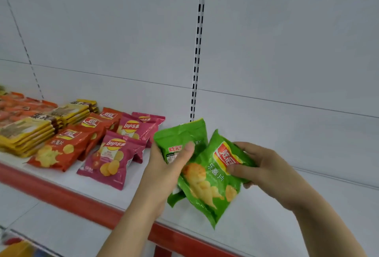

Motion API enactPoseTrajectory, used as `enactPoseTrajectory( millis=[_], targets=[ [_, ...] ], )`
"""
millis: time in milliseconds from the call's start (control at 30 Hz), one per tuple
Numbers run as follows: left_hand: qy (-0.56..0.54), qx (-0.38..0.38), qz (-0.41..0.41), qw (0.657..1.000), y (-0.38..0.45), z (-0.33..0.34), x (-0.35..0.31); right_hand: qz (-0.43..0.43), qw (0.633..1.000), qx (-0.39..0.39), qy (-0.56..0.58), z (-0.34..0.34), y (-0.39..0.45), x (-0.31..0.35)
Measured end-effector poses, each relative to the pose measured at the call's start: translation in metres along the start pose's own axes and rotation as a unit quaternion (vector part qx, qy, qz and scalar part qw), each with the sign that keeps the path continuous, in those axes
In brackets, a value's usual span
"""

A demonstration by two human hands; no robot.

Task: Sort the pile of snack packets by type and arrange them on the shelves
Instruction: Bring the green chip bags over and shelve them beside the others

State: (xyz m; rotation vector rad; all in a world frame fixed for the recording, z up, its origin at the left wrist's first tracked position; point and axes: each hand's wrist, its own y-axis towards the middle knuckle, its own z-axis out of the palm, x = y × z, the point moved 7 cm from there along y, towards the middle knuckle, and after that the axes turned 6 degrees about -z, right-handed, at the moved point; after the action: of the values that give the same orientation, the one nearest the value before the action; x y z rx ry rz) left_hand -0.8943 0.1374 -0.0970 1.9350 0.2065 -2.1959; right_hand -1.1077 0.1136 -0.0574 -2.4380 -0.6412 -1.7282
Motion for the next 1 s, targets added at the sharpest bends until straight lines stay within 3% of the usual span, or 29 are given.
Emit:
enactPoseTrajectory(
  millis=[100,200,300,433,633,767,1000],
  targets=[
    [0.021,0.02,-0.012,1.0,0.013,-0.006,0.002,-0.016,0.989,-0.143,0.046,0.007,0.015,0.005],
    [0.034,-0.004,-0.007,0.999,0.026,-0.022,0.005,0.008,0.948,-0.305,0.097,0.022,0.01,-0.004],
    [0.055,-0.035,0.016,0.998,0.035,-0.039,0.003,0.02,0.941,-0.32,0.113,0.057,0.003,-0.009],
    [0.068,-0.017,0.041,0.997,0.043,-0.052,0.0,-0.031,0.954,-0.296,0.039,0.087,0.002,0.0],
    [0.092,-0.032,0.092,0.991,0.049,-0.093,-0.022,-0.019,0.914,-0.4,-0.06,0.066,0.003,-0.001],
    [0.072,-0.063,0.072,0.993,0.06,-0.128,-0.024,0.031,0.918,-0.354,-0.175,0.065,0.035,-0.018],
    [0.074,-0.036,0.017,0.997,0.054,-0.135,-0.013,-0.01,0.931,-0.171,-0.322,0.105,0.107,-0.032]
  ],
)
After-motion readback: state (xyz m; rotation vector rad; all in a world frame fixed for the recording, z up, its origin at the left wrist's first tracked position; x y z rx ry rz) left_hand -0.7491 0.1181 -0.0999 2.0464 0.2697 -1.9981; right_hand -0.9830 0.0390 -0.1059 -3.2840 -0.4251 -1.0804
